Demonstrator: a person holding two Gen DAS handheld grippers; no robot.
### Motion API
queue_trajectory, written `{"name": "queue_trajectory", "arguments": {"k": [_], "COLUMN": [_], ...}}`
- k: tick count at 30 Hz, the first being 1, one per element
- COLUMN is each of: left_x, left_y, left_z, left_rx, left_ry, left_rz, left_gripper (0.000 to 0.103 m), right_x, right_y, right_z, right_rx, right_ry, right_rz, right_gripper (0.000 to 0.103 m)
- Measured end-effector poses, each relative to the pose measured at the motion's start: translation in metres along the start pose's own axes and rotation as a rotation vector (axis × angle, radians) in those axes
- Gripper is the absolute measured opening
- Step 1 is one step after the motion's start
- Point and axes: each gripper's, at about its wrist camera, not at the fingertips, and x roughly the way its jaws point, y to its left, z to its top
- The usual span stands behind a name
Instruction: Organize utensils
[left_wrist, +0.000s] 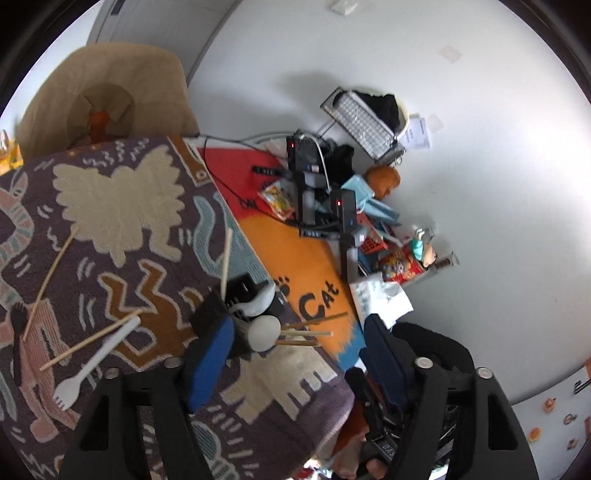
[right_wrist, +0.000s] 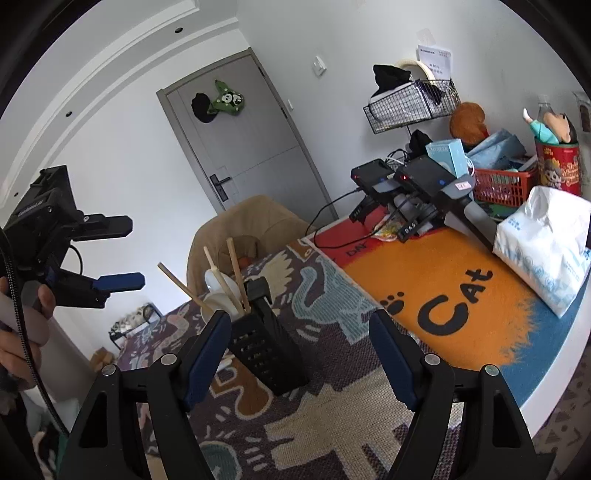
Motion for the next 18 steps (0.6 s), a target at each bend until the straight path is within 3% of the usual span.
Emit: {"name": "queue_trajectory", "arguments": {"k": [7, 10, 13, 18], "left_x": [-0.012, -0.018, -0.023, -0.044], "left_y": [0.023, 0.04, 0.053, 0.078], "left_z": [-0.014, -0.023, -0.031, -0.048], "left_rx": [0.023, 0.026, 0.031, 0.038], "left_ry": [-0.038, -0.057, -0.076, -0.174], "left_rz": [0.038, 0.064, 0.086, 0.117], "left_gripper": [0.074, 0.076, 0.082, 0.093], "right_x": [0.01, 0.015, 0.02, 0.023], "right_y": [0.01, 0.016, 0.022, 0.035], "right_z": [-0.015, -0.021, -0.026, -0.032], "right_rx": [-0.019, -0.026, -0.028, -0.046], "right_ry": [0.043, 0.068, 0.09, 0.123], "right_rz": [0.0, -0.01, -0.01, 0.005], "right_gripper": [0.077, 0.087, 0.091, 0.096]}}
